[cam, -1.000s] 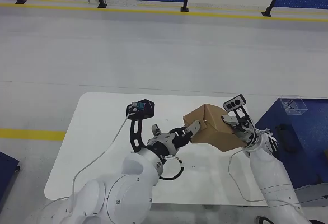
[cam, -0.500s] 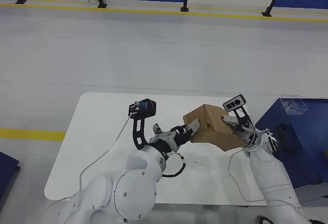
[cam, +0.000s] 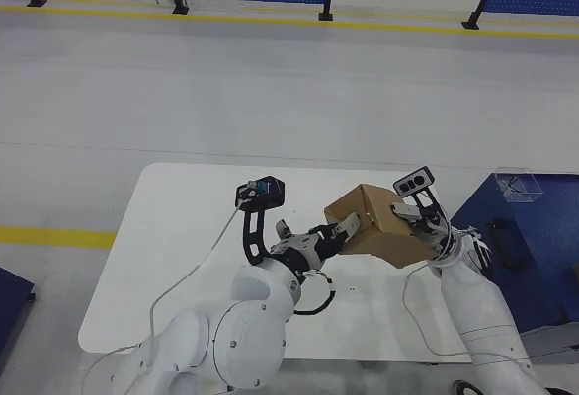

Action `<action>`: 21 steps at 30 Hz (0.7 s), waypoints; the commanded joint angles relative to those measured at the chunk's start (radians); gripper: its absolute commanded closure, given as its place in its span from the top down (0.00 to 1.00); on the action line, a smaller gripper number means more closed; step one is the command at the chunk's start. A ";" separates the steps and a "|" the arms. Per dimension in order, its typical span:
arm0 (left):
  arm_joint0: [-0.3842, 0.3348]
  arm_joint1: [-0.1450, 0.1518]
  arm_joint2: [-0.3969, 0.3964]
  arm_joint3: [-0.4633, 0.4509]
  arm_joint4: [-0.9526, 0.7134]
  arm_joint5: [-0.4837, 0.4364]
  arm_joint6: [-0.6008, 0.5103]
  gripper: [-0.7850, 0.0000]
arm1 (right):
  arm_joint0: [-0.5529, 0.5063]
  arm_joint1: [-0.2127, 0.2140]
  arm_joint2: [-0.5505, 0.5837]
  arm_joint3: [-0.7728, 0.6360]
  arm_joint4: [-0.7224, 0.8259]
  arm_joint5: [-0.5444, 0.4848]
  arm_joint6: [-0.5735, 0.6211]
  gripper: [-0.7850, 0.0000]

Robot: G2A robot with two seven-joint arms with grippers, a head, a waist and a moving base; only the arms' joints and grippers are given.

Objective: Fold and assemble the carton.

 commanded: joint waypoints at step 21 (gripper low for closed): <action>0.062 -0.025 -0.082 -0.097 0.076 0.000 -0.035 1.00 | 0.000 0.000 0.000 0.000 0.000 0.000 0.000 0.00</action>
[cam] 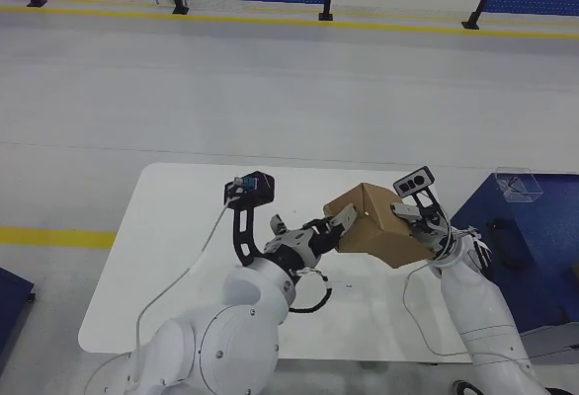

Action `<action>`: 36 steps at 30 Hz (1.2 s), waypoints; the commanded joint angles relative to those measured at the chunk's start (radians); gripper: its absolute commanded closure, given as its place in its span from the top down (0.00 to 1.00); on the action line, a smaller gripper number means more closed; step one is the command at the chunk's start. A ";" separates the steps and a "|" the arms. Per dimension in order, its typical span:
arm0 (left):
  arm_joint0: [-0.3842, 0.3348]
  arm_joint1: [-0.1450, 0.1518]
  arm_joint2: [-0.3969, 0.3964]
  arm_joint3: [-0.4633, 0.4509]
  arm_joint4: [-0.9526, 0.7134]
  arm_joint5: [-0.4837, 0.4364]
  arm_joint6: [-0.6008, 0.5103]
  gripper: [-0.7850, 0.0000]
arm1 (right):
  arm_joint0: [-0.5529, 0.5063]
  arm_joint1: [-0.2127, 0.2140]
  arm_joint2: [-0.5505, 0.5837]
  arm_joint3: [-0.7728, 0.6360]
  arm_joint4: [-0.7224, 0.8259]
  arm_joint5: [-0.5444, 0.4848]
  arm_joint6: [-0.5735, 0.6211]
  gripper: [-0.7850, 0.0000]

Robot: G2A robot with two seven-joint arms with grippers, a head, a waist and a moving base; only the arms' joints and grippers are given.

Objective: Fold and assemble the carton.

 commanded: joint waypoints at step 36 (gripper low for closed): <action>0.074 -0.005 -0.046 -0.063 0.061 -0.006 -0.025 1.00 | 0.000 0.000 0.000 0.000 0.000 0.000 0.000 0.00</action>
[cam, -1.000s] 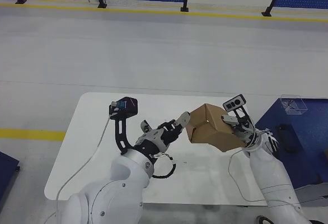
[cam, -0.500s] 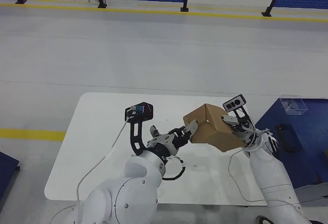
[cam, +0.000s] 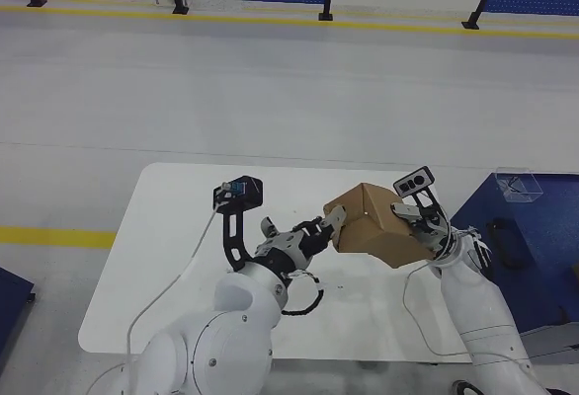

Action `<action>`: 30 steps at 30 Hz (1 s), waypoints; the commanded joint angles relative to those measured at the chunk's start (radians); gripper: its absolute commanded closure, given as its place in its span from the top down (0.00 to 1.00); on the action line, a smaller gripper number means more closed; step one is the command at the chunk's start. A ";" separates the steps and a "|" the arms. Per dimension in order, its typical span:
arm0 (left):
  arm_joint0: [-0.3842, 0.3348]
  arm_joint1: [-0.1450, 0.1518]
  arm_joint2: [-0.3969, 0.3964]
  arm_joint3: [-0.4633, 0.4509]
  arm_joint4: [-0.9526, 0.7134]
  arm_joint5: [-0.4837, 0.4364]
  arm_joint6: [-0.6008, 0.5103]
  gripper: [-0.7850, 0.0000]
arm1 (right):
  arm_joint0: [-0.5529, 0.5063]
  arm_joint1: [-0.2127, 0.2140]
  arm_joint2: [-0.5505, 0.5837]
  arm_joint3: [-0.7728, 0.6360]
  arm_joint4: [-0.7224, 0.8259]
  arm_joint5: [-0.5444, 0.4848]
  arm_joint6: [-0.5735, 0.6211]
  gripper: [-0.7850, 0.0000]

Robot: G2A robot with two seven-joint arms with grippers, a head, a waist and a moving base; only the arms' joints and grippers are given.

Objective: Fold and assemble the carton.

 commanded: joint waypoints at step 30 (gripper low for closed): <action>0.023 0.002 -0.028 -0.040 -0.012 0.004 0.004 1.00 | 0.476 0.041 -0.515 0.192 -0.669 1.016 -0.704 0.00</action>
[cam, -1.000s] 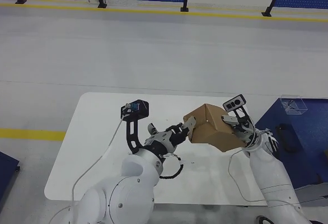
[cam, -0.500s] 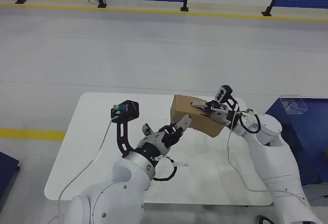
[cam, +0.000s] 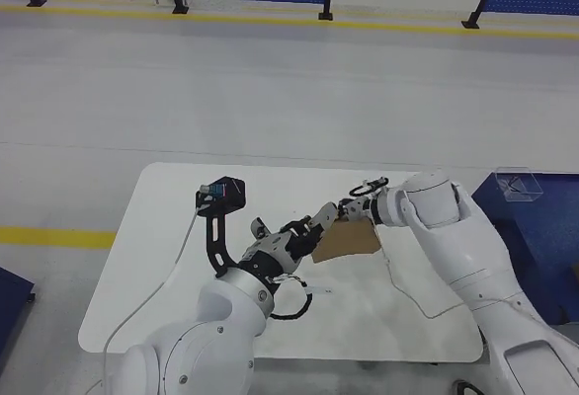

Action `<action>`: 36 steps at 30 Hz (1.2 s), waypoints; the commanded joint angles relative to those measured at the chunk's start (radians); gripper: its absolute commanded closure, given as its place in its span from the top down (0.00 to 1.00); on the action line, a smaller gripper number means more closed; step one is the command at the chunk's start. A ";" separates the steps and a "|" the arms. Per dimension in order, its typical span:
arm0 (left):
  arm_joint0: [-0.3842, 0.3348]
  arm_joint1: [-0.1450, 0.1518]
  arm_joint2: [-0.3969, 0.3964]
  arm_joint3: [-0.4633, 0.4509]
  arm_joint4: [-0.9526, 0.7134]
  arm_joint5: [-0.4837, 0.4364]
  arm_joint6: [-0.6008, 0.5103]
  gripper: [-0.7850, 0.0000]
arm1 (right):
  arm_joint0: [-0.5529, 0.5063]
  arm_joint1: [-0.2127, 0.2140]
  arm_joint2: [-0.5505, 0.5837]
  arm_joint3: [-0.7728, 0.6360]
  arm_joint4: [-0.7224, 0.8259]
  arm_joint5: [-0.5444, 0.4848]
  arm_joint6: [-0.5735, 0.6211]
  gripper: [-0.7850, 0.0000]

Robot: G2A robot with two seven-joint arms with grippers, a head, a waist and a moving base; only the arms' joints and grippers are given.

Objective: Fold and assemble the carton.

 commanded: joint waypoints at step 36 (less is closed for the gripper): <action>0.000 0.000 0.000 0.000 0.000 0.000 0.000 1.00 | 0.431 -0.140 -0.751 0.323 1.103 0.000 -0.484 0.76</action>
